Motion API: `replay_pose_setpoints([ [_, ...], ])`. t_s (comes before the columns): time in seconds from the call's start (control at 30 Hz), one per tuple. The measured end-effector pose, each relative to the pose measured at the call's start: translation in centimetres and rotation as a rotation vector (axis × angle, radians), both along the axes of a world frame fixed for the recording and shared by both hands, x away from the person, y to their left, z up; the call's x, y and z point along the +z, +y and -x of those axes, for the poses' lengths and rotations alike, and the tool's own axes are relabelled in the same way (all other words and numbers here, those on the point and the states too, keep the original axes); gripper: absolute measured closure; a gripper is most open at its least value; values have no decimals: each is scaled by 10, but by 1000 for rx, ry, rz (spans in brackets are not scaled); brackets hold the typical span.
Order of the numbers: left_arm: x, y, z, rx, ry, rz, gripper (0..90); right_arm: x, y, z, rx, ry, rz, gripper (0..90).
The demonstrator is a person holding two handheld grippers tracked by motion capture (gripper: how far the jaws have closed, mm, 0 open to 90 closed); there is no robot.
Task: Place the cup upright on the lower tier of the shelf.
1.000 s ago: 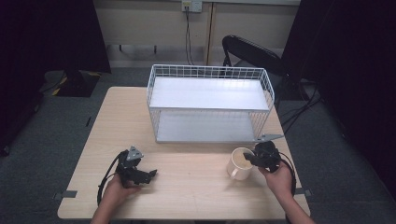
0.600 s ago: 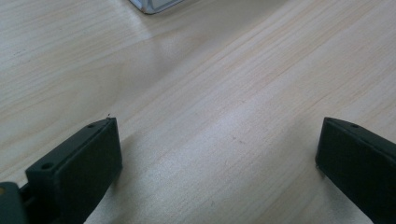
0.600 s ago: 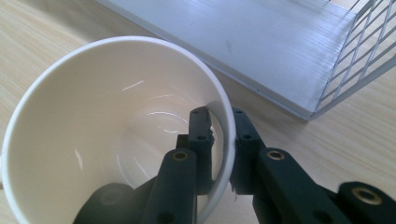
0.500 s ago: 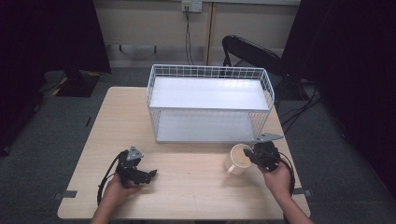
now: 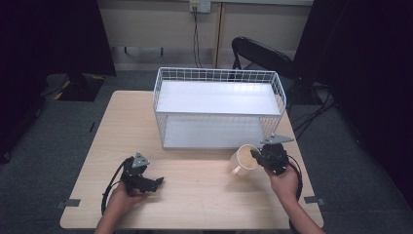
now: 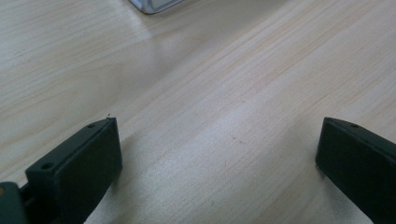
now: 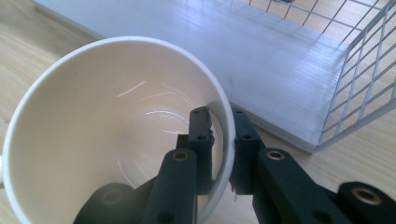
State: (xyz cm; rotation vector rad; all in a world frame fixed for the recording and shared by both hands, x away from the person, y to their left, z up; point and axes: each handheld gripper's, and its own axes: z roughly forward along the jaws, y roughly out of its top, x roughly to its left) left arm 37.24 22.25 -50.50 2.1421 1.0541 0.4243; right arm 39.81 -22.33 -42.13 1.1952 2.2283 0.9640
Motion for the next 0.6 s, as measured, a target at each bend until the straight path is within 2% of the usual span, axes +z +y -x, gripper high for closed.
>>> replay_pose_setpoints([
  [0.6, 0, 0, 0, 0, 0, 1, 0, 2, -4, -12, -86, -38, -67, 827],
])
